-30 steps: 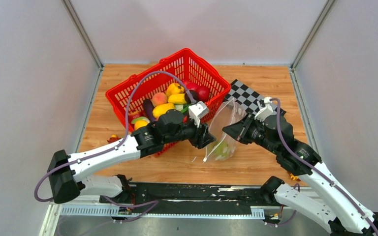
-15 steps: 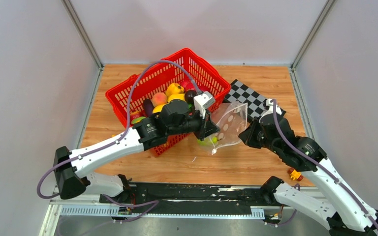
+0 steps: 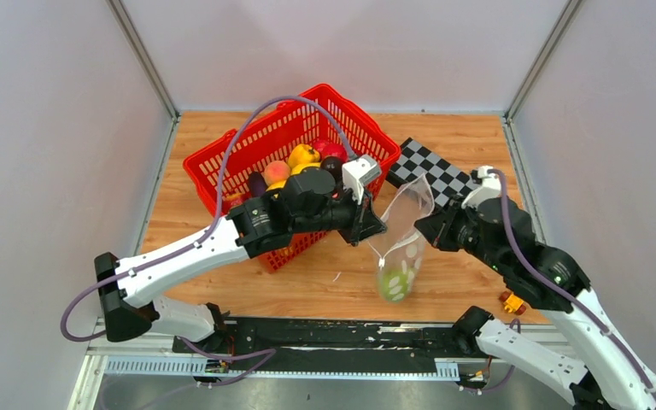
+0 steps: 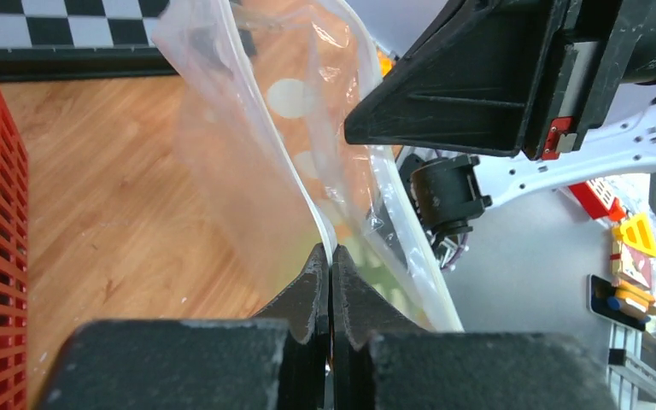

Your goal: Place the food in the zip-top bag and seal the zipper

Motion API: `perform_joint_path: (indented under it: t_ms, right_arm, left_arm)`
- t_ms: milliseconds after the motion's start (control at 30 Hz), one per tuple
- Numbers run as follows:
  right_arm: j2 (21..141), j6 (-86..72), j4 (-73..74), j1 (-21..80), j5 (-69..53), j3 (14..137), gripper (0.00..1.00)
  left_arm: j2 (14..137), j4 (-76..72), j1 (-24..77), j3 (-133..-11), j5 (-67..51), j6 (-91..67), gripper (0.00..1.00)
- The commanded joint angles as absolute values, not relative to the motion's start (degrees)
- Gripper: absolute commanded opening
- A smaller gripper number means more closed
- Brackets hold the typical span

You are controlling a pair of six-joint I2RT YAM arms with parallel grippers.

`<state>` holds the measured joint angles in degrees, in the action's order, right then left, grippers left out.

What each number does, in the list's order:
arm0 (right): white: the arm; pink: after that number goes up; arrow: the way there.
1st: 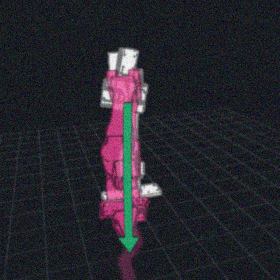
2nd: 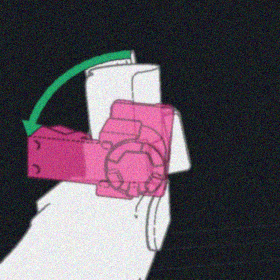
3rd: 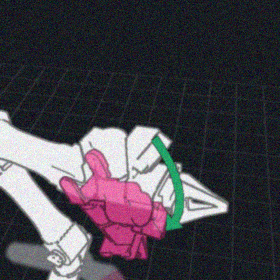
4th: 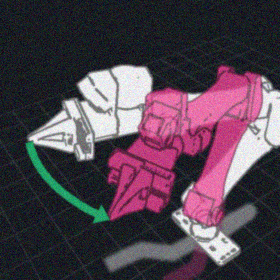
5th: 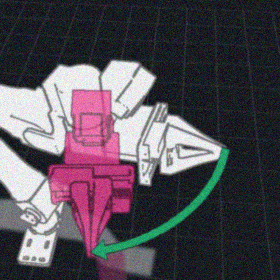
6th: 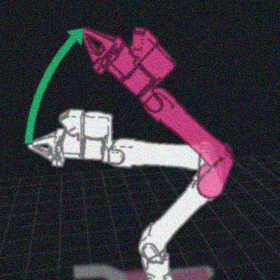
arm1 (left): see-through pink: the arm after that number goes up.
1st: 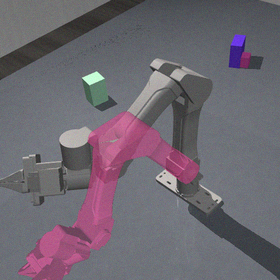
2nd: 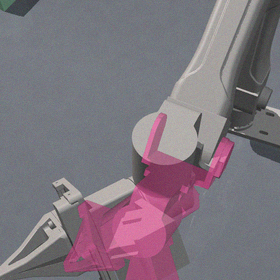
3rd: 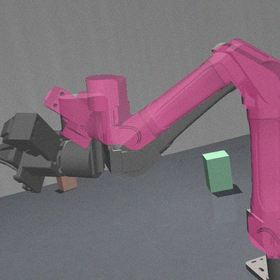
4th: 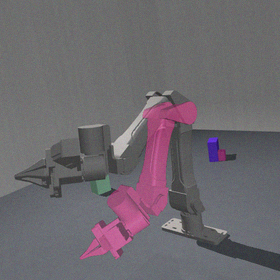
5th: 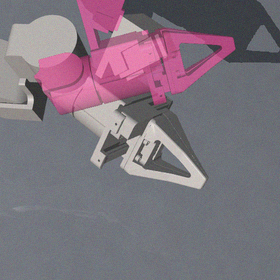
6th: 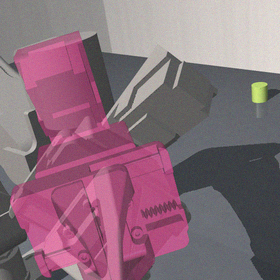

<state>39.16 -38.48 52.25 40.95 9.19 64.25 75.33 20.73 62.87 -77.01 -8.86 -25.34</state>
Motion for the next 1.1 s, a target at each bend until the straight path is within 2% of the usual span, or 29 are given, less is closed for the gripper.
perform_joint_path:
  t_ms: [0, 133, 233, 267, 333, 433, 467, 567, 633, 867, 933, 1067]
  right_arm:
    - [42.7, -38.0, 56.6, 40.7, 9.7, 66.4, 0.0]
    - [39.1, -37.8, 52.4, 40.8, 9.2, 63.9, 0.0]
    - [37.6, -37.7, 51.2, 40.8, 9.2, 63.6, 0.0]
    - [37.6, -37.4, 51.2, 40.7, 9.2, 63.8, 0.0]
    - [38.1, -36.9, 51.7, 40.7, 9.1, 64.4, 0.0]
    - [39.3, -36.1, 51.3, 40.8, 7.8, 64.2, 0.0]
    - [39.8, -36.0, 50.9, 40.7, 7.4, 63.9, 0.0]
    - [41.3, -36.3, 50.7, 40.7, 7.1, 62.9, 0.0]
    - [41.9, -36.9, 50.6, 40.8, 7.7, 61.8, 0.0]
    - [44.3, -36.4, 51.3, 40.7, 7.4, 60.9, 0.0]
    - [45.9, -35.8, 52.2, 40.8, 6.6, 61.3, 0.0]
    - [46.9, -35.3, 51.6, 40.7, 5.1, 61.2, 0.0]
  left_arm:
    - [77.8, 20.4, 62.3, -72.7, -11.8, -26.5, 0.0]
    - [76.1, 12.0, 62.4, -66.1, -12.0, -29.5, 0.01]
    - [76.5, 13.3, 62.3, -67.1, -11.0, -28.5, 0.09]
    - [76.8, 13.9, 62.3, -67.5, -10.9, -28.2, 0.12]
    - [77.2, 14.1, 62.4, -67.9, -10.8, -27.8, 0.25]
    - [77.5, 13.9, 62.3, -67.9, -9.4, -27.5, 0.37]
    - [77.6, 14.4, 62.3, -68.1, -8.6, -27.2, 0.46]
    - [77.9, 15.8, 62.0, -68.4, -6.5, -26.4, 0.54]
    - [77.8, 16.8, 61.7, -68.4, -5.5, -26.1, 0.64]
    - [74.9, 16.2, 60.6, -66.9, -3.5, -25.2, 0.87]
    - [74.0, 15.8, 60.6, -66.9, -2.6, -24.7, 0.97]
    - [72.2, 14.8, 60.4, -67.9, -3.2, -23.0, 1.0]
